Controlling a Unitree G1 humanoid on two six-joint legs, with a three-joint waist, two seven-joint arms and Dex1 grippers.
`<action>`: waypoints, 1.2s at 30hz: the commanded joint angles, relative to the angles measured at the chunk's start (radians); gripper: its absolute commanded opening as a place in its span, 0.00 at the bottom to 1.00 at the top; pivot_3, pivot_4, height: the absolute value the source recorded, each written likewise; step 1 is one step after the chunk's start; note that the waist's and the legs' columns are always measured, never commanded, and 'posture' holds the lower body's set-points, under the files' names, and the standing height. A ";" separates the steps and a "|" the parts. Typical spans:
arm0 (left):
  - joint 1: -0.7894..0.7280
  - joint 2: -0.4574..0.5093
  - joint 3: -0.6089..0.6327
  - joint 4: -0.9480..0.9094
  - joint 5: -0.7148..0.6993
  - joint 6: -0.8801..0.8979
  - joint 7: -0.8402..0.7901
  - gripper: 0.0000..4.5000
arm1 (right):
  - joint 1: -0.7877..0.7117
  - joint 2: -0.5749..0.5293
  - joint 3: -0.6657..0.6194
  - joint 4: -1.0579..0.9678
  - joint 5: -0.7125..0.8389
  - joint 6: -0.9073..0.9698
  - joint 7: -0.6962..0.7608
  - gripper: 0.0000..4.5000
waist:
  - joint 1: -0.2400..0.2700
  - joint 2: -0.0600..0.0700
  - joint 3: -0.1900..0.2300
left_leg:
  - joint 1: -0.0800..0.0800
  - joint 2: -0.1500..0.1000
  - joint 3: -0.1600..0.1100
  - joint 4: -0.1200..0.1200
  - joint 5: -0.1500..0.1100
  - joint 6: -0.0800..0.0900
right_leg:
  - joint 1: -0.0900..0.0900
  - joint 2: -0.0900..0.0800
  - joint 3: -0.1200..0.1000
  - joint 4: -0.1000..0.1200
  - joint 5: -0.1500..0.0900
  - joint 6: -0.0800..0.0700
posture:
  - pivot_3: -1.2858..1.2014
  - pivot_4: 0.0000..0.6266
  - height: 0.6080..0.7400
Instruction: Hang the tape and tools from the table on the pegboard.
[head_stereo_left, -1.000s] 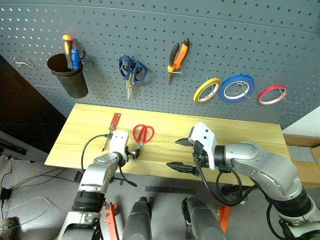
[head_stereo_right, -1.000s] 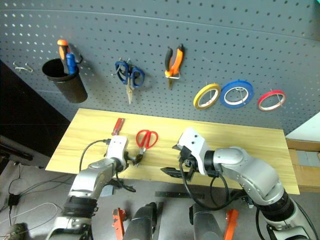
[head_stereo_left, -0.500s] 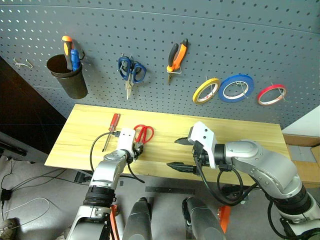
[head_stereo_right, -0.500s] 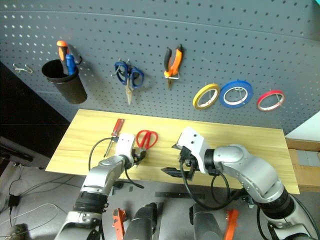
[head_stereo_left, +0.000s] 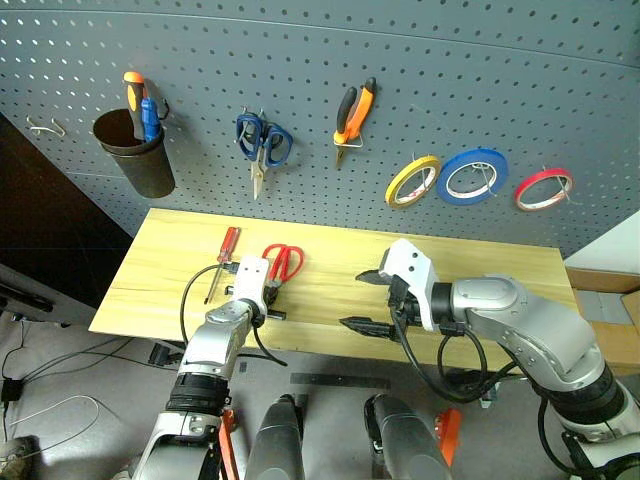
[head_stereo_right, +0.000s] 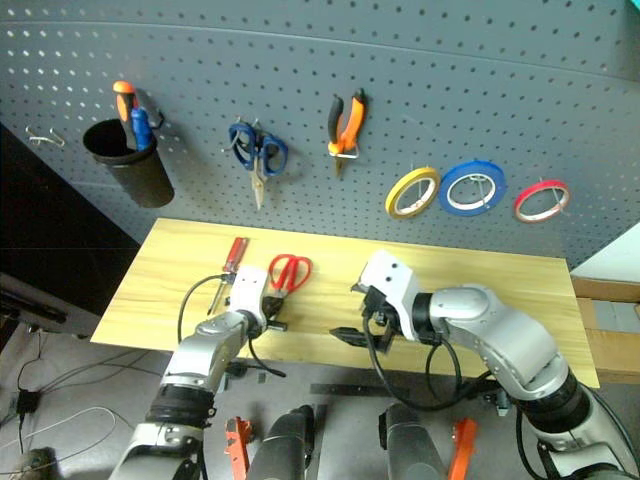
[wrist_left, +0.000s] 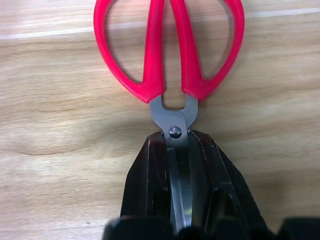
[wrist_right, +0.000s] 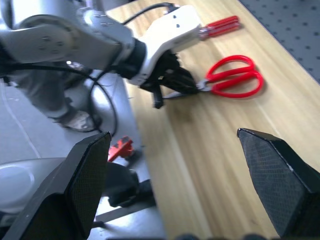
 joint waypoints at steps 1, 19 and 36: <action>0.053 0.023 -0.014 -0.053 0.004 -0.040 -0.046 0.05 | -0.029 0.000 -0.048 -0.009 -0.035 -0.054 -0.020 0.92 | -0.001 0.000 0.000 | 0.000 0.000 0.000 0.000 0.000 0.000 | 0.000 0.000 0.000 0.000 0.000 0.000 | 0.48 0.43 1.00; 0.383 0.129 0.153 -0.468 -0.007 -0.568 -0.124 0.05 | -0.024 -0.055 -0.155 -0.046 -0.051 -0.155 0.009 0.92 | -0.001 0.000 0.000 | -0.001 0.001 0.001 -0.013 0.000 0.000 | 0.000 -0.006 0.000 -0.014 0.000 -0.001 | 0.48 0.41 1.00; 0.304 0.148 0.202 -0.579 0.067 -0.718 -0.044 0.05 | -0.104 -0.031 -0.190 0.068 -0.058 -0.237 0.057 0.92 | 0.000 0.000 0.000 | -0.001 0.000 0.001 -0.012 0.000 0.000 | 0.000 -0.003 -0.001 -0.014 0.000 -0.001 | 0.49 0.39 1.00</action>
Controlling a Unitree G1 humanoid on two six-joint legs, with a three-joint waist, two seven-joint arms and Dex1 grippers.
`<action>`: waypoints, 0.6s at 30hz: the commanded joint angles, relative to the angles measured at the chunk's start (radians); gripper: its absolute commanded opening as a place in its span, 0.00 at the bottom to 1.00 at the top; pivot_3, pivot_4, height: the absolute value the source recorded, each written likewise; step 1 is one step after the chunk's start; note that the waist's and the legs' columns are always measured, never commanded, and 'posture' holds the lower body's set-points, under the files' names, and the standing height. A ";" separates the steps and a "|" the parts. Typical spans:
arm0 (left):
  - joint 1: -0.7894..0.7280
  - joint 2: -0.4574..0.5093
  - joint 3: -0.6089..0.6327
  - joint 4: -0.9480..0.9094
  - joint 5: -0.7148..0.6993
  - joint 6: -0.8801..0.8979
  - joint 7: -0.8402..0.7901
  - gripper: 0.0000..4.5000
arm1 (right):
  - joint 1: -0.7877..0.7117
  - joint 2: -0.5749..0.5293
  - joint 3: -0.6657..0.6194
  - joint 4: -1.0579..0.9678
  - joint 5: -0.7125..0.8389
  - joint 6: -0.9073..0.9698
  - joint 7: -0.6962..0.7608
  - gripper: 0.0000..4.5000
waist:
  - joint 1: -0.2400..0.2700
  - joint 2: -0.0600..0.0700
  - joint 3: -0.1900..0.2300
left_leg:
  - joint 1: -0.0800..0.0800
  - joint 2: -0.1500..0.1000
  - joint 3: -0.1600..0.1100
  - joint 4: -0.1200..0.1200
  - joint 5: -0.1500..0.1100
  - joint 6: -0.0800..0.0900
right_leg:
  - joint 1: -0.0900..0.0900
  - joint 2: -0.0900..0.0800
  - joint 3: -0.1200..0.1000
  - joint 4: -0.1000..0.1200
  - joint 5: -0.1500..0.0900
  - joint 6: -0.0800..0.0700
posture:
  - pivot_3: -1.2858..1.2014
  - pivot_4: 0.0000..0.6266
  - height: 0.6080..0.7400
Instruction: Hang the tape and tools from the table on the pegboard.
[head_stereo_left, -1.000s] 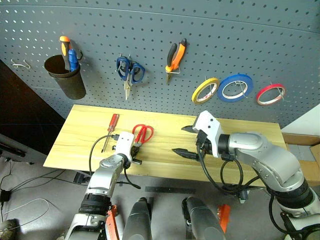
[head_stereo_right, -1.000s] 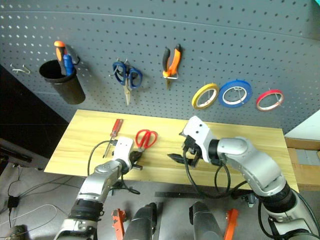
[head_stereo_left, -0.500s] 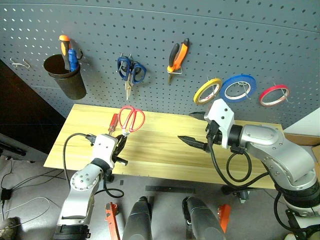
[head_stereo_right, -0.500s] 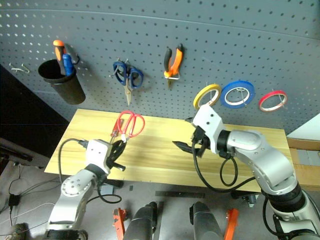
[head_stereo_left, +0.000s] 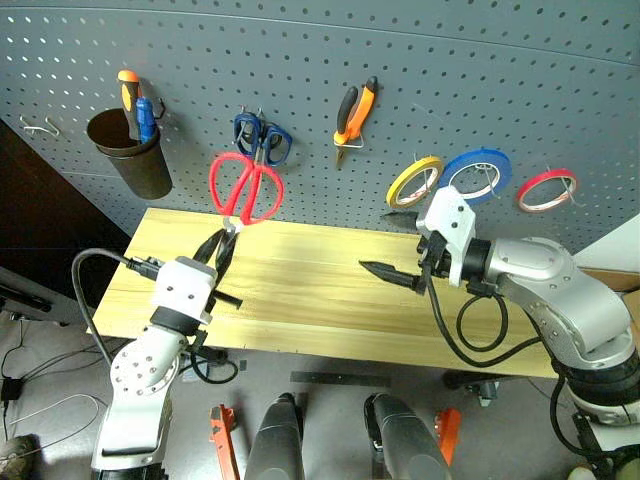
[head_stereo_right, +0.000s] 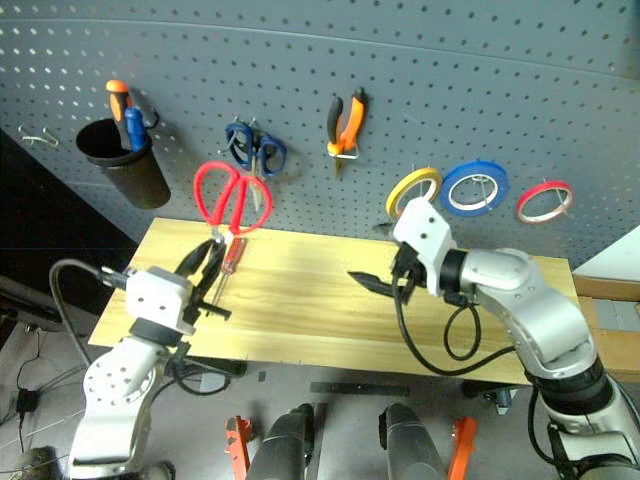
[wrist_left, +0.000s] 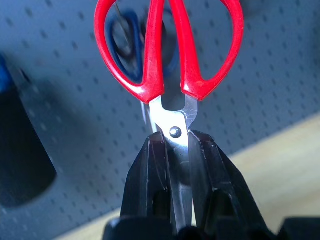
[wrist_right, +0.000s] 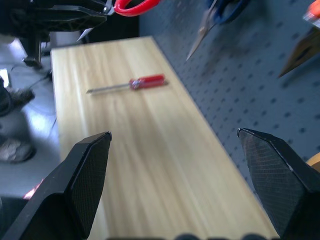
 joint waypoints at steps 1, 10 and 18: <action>-0.058 0.026 0.014 0.024 -0.002 -0.025 -0.009 0.05 | -0.025 0.005 -0.026 0.000 0.002 -0.024 0.006 0.92 | 0.000 0.000 0.000 | 0.000 0.000 0.000 0.000 0.000 0.000 | 0.000 0.000 0.000 0.000 0.000 0.000 | 0.49 0.39 1.00; -0.192 0.070 0.003 0.188 0.023 -0.049 -0.015 0.05 | -0.049 0.022 -0.020 0.016 -0.014 -0.027 0.003 0.92 | -0.001 0.000 0.000 | 0.000 0.000 0.000 0.000 0.000 0.000 | 0.000 0.000 0.000 0.000 0.000 0.000 | 0.48 0.40 1.00; -0.254 0.079 -0.031 0.261 0.035 -0.066 -0.038 0.05 | -0.057 0.032 -0.018 0.009 -0.018 -0.025 -0.002 0.92 | -0.001 0.000 0.000 | 0.000 0.000 0.000 0.000 0.000 0.000 | 0.000 0.000 0.000 0.000 0.000 0.000 | 0.48 0.40 1.00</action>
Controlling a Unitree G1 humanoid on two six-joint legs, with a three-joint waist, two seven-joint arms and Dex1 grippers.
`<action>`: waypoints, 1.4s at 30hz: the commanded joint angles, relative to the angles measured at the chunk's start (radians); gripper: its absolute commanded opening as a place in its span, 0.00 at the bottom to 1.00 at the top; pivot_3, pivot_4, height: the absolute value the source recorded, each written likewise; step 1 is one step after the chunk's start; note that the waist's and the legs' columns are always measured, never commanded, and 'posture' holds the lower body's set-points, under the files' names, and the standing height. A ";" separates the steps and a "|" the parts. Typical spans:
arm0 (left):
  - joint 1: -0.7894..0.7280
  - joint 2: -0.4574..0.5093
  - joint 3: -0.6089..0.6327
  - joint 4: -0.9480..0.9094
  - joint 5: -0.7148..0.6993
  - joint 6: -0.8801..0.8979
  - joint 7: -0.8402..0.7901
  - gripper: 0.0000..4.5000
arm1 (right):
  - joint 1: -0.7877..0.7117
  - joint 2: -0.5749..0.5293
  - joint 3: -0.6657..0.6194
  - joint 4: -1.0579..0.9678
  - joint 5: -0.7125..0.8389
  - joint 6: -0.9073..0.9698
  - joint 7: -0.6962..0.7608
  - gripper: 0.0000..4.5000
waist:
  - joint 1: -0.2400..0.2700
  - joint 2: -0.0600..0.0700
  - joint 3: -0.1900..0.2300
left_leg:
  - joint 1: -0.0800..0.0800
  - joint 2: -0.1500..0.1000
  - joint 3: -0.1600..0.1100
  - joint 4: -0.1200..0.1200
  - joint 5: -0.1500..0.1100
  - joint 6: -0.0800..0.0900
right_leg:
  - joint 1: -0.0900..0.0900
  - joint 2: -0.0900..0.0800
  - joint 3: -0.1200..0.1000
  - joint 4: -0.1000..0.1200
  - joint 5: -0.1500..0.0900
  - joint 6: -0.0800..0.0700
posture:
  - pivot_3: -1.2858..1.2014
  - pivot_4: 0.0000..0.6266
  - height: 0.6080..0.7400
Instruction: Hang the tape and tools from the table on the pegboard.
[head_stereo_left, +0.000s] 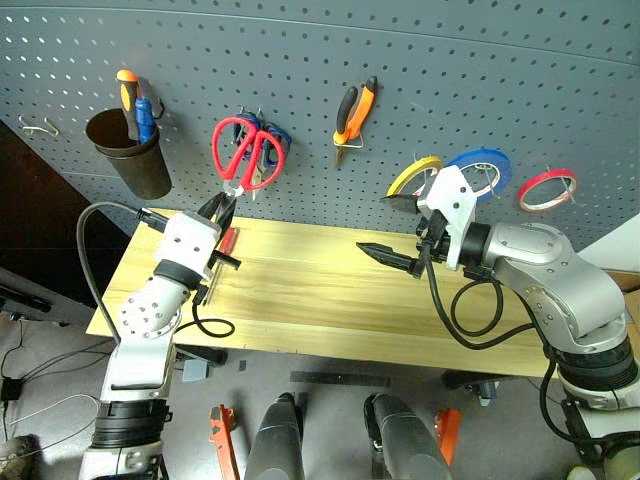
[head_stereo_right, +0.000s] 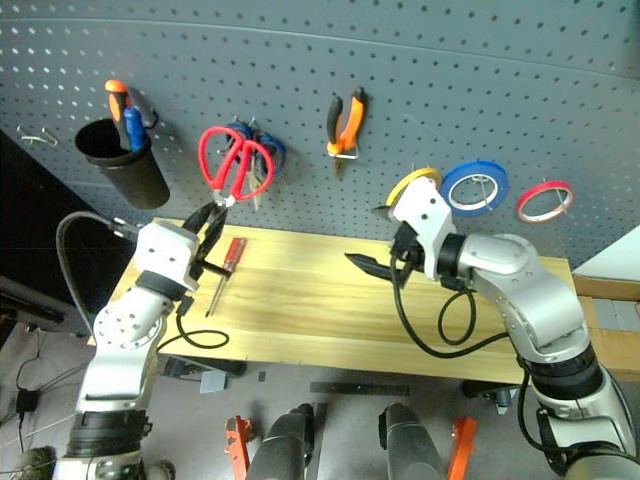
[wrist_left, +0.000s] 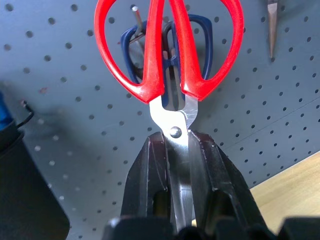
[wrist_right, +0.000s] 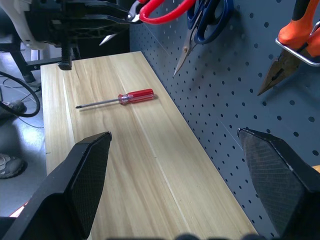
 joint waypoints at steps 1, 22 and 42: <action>-0.013 0.012 -0.005 -0.005 0.007 -0.033 -0.005 0.05 | -0.022 0.002 -0.018 -0.026 -0.006 -0.025 -0.003 0.92 | 0.000 0.000 0.000 | 0.000 0.000 0.000 0.000 0.000 0.000 | 0.000 0.000 0.000 0.000 0.000 0.000 | 0.48 0.40 1.00; 0.108 0.001 0.007 0.035 -0.030 0.231 -0.031 0.99 | 0.034 0.134 0.054 -0.082 -0.007 0.083 -0.148 0.92 | -0.005 0.000 0.000 | 0.000 0.001 0.000 0.000 0.000 0.000 | 0.000 0.000 0.000 0.001 0.000 0.000 | 0.48 0.44 1.00; -0.330 0.033 0.087 0.655 -0.091 0.525 0.061 0.99 | -0.103 0.470 0.259 0.230 -0.204 0.187 -0.406 0.92 | -0.007 0.007 0.023 | 0.000 0.001 -0.003 0.001 0.000 0.000 | -0.002 0.003 -0.002 0.005 0.000 0.000 | 0.48 0.60 1.00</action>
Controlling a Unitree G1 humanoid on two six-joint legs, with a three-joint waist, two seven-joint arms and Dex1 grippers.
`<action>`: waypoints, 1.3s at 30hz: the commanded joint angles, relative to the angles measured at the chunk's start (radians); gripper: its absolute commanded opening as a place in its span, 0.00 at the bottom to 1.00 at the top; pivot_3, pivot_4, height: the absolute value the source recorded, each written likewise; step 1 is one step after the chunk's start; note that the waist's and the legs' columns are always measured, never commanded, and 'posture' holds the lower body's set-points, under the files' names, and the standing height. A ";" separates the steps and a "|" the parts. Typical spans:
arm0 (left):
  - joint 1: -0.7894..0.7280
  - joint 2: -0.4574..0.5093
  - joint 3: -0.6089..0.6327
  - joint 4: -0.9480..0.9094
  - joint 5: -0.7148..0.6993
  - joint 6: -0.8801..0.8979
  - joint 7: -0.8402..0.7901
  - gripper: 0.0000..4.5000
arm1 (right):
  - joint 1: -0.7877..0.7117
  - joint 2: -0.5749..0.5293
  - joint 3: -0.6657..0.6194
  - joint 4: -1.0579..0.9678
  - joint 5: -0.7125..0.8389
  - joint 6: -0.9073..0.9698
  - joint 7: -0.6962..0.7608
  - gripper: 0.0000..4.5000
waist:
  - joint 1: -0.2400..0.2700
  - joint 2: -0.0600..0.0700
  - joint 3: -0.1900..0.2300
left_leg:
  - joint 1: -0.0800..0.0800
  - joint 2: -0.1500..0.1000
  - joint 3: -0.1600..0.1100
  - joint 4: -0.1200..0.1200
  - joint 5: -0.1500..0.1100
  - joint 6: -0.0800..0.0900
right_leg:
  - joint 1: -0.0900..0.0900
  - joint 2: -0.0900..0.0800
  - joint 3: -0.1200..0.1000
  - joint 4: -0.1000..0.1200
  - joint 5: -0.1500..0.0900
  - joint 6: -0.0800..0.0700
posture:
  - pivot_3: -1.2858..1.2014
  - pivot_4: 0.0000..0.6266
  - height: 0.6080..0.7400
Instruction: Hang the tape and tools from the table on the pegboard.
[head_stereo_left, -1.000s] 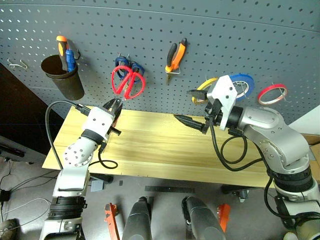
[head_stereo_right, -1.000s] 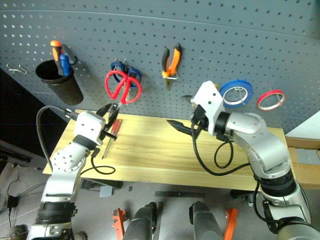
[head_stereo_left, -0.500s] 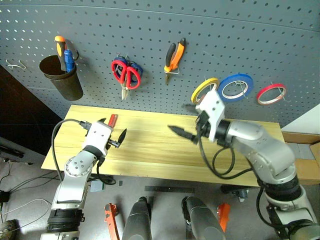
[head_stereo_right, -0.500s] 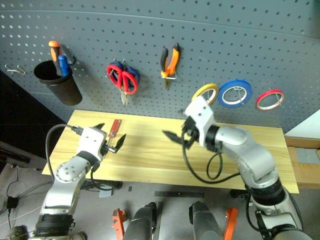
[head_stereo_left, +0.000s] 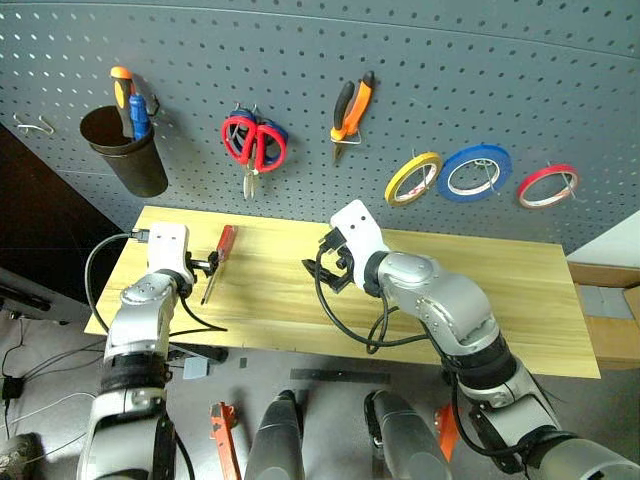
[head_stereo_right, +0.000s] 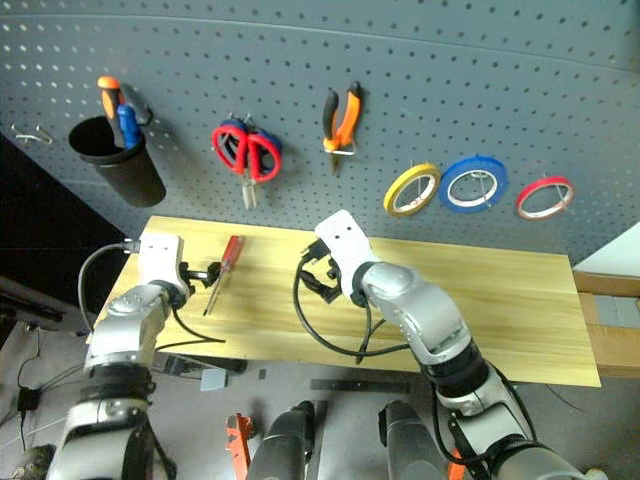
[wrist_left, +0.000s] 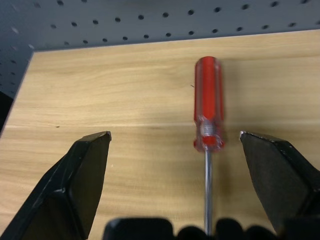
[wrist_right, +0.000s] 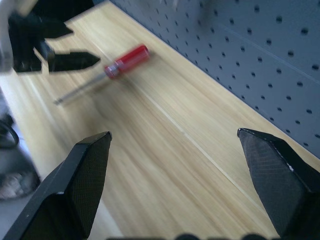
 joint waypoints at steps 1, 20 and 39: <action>-0.062 0.012 0.001 0.120 -0.002 -0.038 0.001 0.99 | -0.033 0.011 0.021 -0.019 -0.023 -0.038 0.023 0.92 | -0.003 0.000 0.007 | 0.000 0.000 0.000 0.000 0.000 0.000 | 0.000 0.000 0.000 0.000 0.000 0.000 | 0.48 0.61 1.00; -0.304 0.009 -0.070 0.600 0.042 -0.170 -0.024 0.65 | -0.061 0.052 -0.007 -0.043 -0.044 0.003 0.048 0.92 | -0.022 0.002 0.019 | -0.003 0.000 0.001 -0.001 0.000 0.000 | -0.002 0.000 0.000 -0.003 0.000 0.000 | 0.47 0.62 1.00; 0.204 0.019 -0.009 -0.195 -0.072 -0.154 -0.108 0.18 | -0.063 -0.022 -0.092 -0.183 0.023 0.047 0.136 0.92 | -0.023 0.002 0.019 | -0.010 0.003 0.002 -0.002 0.000 -0.001 | -0.011 -0.005 0.002 -0.003 0.000 0.000 | 0.47 0.53 1.00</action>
